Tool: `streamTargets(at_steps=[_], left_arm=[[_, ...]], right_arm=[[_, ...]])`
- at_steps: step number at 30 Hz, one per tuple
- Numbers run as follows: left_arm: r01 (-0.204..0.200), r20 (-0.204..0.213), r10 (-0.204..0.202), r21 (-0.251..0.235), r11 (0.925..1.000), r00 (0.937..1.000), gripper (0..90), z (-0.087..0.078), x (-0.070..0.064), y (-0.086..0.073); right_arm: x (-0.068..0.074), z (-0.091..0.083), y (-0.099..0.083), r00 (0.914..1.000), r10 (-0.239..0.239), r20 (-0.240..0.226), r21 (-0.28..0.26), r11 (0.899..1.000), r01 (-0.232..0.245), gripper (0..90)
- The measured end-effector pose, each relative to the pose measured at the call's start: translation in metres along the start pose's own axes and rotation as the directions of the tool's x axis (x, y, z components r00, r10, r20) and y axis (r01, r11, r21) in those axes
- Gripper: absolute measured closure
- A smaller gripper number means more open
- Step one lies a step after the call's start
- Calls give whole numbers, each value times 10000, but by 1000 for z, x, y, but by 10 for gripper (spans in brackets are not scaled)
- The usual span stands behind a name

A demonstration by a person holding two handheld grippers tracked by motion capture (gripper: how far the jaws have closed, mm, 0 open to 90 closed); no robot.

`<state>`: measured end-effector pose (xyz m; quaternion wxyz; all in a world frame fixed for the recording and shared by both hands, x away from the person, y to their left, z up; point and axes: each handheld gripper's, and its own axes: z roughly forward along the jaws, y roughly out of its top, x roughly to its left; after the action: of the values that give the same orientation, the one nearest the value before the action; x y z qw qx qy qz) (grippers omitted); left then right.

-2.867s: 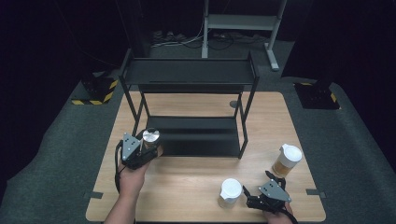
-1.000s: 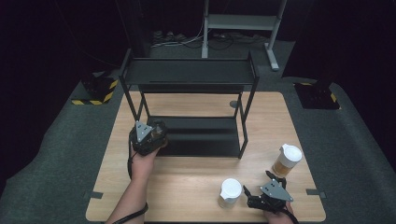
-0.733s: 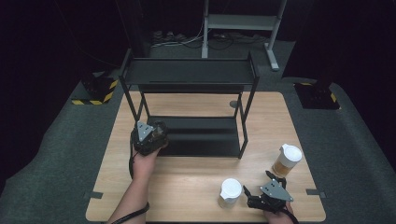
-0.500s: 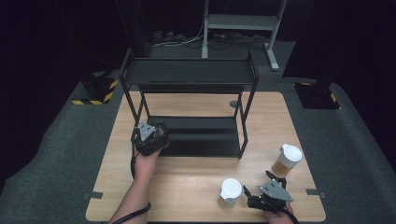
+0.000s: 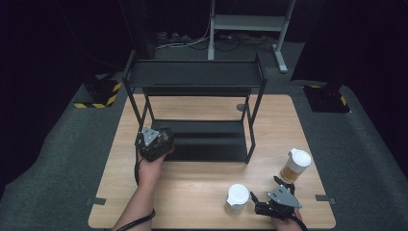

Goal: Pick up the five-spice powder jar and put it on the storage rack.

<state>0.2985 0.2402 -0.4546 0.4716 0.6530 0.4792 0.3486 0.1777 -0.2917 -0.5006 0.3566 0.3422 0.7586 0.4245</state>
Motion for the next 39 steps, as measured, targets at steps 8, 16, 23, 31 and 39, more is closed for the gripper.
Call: streamTargets(at_steps=[8, 16, 23, 31, 39], left_arm=[[46, -62, -46, 8, 10000, 10000, 345, -1, 1, -2], [-37, -96, 38, 103, 9999, 9999, 338, -1, 0, 1], [-170, -172, 174, 232, 9996, 9997, 259, 0, -2, 4], [-75, -134, 78, 234, 9997, 9999, 243, 0, -2, 3], [-46, -60, 47, 131, 9999, 10000, 219, -2, -4, 3]], right_arm=[[0, 0, 0, 10000, 5, -3, -8, 10000, -5, 3], [0, 0, 0, 10000, 7, 0, -9, 10000, -7, 3], [0, 0, 0, 10000, -3, -2, 5, 10000, 3, 3], [0, 0, 0, 10000, 9, -6, 4, 10000, -9, 3], [0, 0, 0, 10000, -19, -5, 26, 10000, 19, 3]])
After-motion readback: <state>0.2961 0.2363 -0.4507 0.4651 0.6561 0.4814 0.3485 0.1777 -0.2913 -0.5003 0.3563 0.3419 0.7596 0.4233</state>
